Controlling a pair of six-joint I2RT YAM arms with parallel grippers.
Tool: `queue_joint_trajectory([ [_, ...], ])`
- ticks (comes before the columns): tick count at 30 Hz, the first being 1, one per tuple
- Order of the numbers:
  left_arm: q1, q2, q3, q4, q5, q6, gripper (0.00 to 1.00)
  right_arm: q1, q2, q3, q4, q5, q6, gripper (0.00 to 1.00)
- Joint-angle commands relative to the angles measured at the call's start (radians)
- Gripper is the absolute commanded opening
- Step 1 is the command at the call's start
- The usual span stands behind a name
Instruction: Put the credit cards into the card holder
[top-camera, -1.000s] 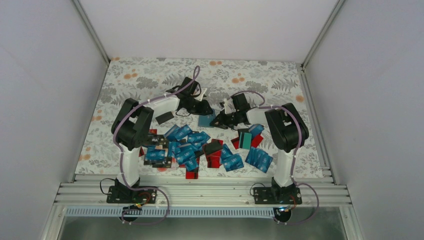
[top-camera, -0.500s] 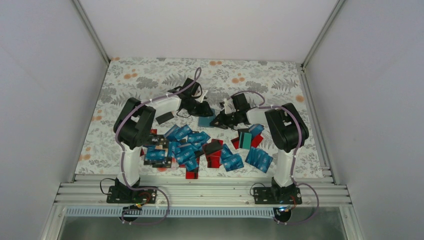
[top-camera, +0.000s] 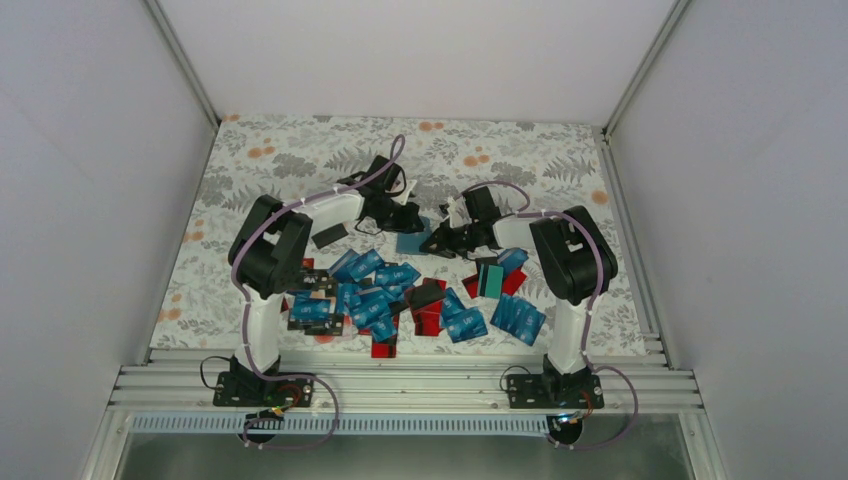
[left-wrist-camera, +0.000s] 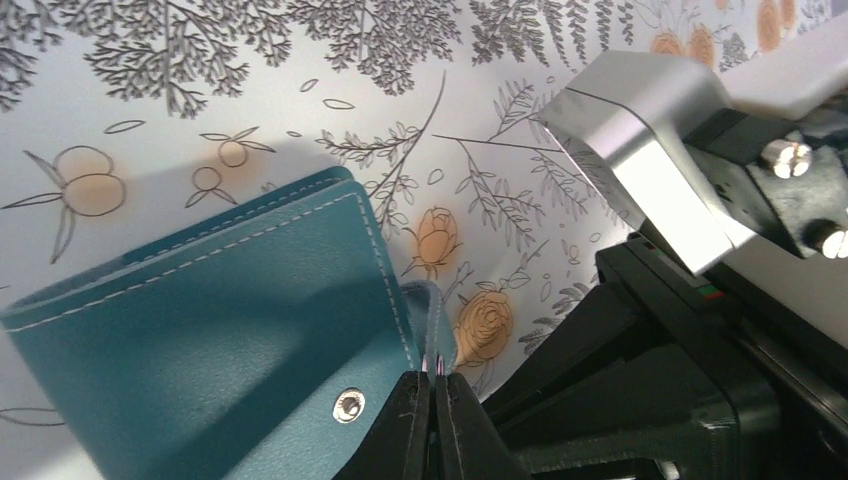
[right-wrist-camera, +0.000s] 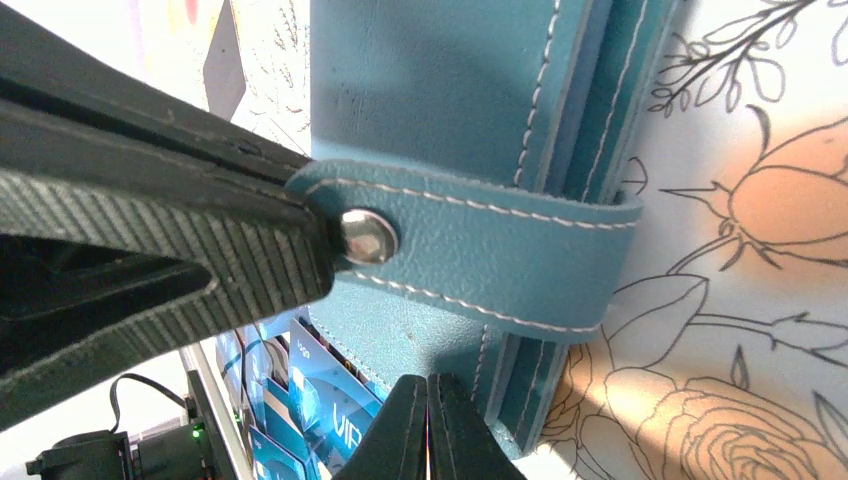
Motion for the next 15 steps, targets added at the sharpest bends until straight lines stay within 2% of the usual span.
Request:
queue_joint_trajectory([
  [1,-0.004,0.003,0.04,-0.047,-0.062,0.016,0.02,-0.003,0.058,-0.014,-0.076,0.13,-0.02,0.05],
  [15,-0.003,0.051,0.088,-0.144,-0.11,0.042,0.02,-0.003,0.072,-0.005,-0.092,0.139,-0.023,0.04],
])
